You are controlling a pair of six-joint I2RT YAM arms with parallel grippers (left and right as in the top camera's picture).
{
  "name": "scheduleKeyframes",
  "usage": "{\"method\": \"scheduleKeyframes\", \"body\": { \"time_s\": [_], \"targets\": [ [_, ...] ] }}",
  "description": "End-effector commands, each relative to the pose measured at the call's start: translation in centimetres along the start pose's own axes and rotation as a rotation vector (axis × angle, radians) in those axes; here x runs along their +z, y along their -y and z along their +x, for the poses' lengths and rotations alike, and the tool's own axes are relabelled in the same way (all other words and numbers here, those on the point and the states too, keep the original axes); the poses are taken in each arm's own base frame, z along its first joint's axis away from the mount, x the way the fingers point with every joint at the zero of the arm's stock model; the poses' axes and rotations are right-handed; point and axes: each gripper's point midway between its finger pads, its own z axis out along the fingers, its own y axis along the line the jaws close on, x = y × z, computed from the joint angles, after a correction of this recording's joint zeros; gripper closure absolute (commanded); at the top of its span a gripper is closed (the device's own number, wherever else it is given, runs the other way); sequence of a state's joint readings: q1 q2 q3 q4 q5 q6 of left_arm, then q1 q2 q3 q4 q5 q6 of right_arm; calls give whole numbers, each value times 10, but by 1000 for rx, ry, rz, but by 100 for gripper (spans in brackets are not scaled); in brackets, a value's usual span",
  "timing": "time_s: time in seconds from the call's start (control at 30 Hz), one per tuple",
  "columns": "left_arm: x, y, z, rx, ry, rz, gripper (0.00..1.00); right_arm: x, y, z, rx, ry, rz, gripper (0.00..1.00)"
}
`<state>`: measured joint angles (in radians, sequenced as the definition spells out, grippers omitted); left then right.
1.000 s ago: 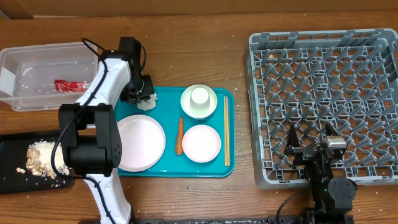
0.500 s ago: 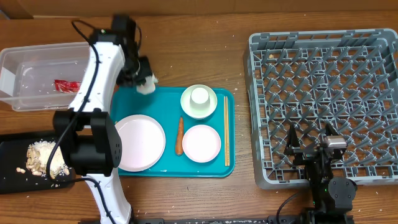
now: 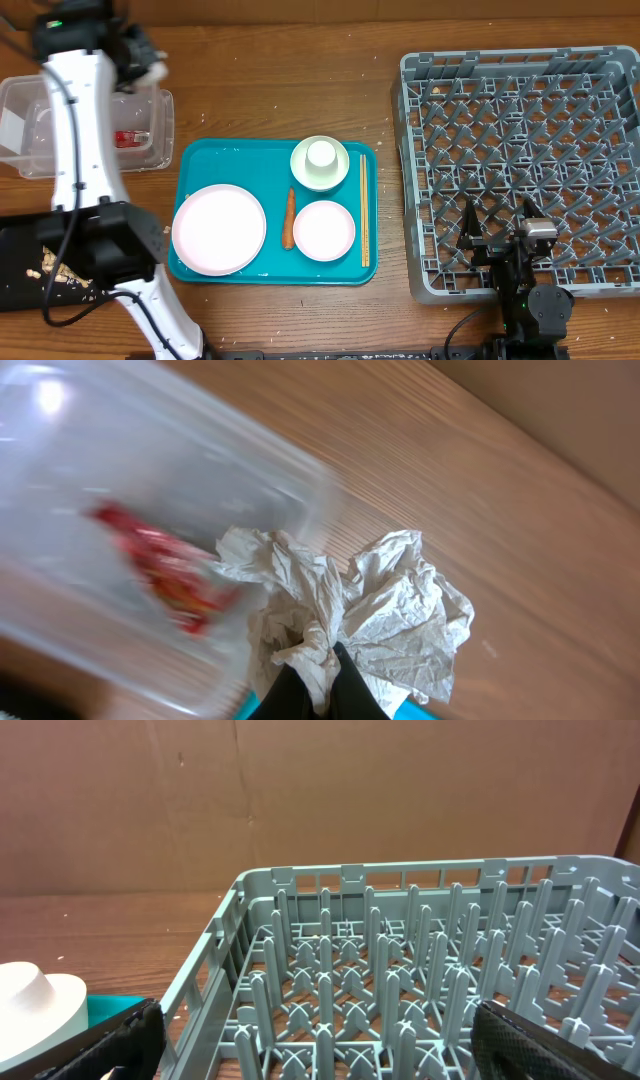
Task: Sort waste into correct bins and load items into the dishwasher
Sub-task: 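Grasp the white tissue and drop it into the clear bin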
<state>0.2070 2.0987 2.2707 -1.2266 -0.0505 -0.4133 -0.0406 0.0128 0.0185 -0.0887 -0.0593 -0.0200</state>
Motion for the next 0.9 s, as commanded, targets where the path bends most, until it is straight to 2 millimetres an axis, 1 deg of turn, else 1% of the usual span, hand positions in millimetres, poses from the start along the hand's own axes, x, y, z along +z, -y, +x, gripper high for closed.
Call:
{"method": "scheduleKeyframes", "body": {
  "time_s": [0.0, 0.07, 0.13, 0.23, 0.27, 0.3, 0.33, 0.37, 0.4, 0.5, 0.57, 0.6, 0.67, 0.73, 0.87],
  "targets": [
    [3, -51, -22, -111, 50, -89, 96, 0, 2, 1, -4, 8, 10, 0],
    [11, -73, -24, -148, 39, -117, 93, 0, 2, 1, -4, 8, 10, 0],
    [20, -93, -22, -190, 17, -144, 87, 0, 2, 1, -4, 8, 10, 0],
    [29, -111, -19, -216, -3, -167, 85, 0, 2, 1, -3, 8, 10, 0],
    [30, -115, -18, -223, -8, -172, 79, 0, 2, 1, -4, 8, 10, 0],
    [30, -118, -16, -229, -14, -176, 67, 0, 2, 1, -4, 8, 10, 0],
    [30, -121, -16, -233, -19, -179, 48, 0, 2, 1, -4, 8, 10, 0],
    [30, -122, -15, -234, -22, -180, 27, 0, 2, 1, -4, 8, 10, 0],
    [29, -123, -15, -236, -23, -182, 0, 0, 2, 1, -4, 8, 10, 0],
    [28, -124, -8, -236, -50, -185, 0, 0, 2, 1, -4, 8, 10, 0],
    [26, -120, -2, -238, -79, -166, 0, 0, 2, 1, -3, 8, 10, 0],
    [23, -115, 1, -239, -99, -139, 0, 0, 2, 1, -4, 8, 10, 0],
    [17, -103, 3, -241, -115, -77, 0, 0, 2, 1, -4, 8, 10, 0],
    [6, -87, 1, -231, -110, -3, 0, 0, 2, 1, -4, 8, 10, 0],
    [-30, -50, -2, -186, -70, 129, 0, 0, 2, 1, -4, 8, 10, 0]
  ]
}}
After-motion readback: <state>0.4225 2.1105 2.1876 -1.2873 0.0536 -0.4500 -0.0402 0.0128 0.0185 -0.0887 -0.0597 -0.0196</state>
